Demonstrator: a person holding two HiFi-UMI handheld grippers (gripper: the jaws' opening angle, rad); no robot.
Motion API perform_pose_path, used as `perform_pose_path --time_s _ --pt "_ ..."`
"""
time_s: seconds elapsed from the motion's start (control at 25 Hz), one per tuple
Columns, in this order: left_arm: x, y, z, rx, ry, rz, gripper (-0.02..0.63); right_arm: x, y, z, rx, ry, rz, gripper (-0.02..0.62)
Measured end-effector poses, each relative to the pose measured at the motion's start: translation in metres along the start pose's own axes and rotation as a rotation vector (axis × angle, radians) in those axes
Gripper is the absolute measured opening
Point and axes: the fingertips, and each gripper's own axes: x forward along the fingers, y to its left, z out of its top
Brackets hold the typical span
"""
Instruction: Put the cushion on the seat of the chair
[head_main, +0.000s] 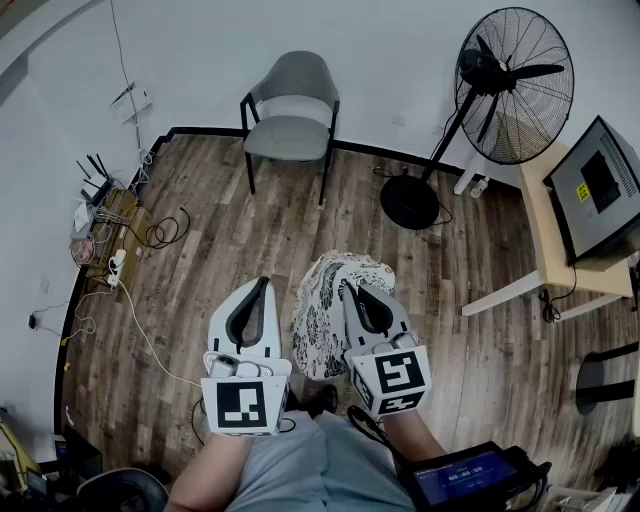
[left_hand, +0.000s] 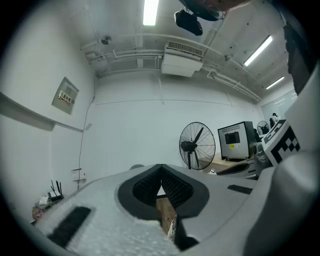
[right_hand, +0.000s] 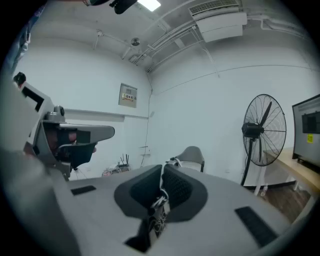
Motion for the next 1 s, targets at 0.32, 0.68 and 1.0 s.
perform_pose_path --time_s 0.32,0.68,1.0 --pt "0.014 -0.014 -0.003 0.001 0.001 0.009 0.009 0.002 -0.018 -0.004 -0.009 -0.002 0.016 0.015" --pt "0.026 -0.033 -0.009 0.0 0.018 0.048 0.009 0.0 -0.05 -0.009 0.006 -0.002 0.035 0.017" --pt "0.045 -0.022 -0.018 -0.001 0.041 0.065 0.009 0.022 -0.056 -0.014 0.01 0.014 0.049 0.017"
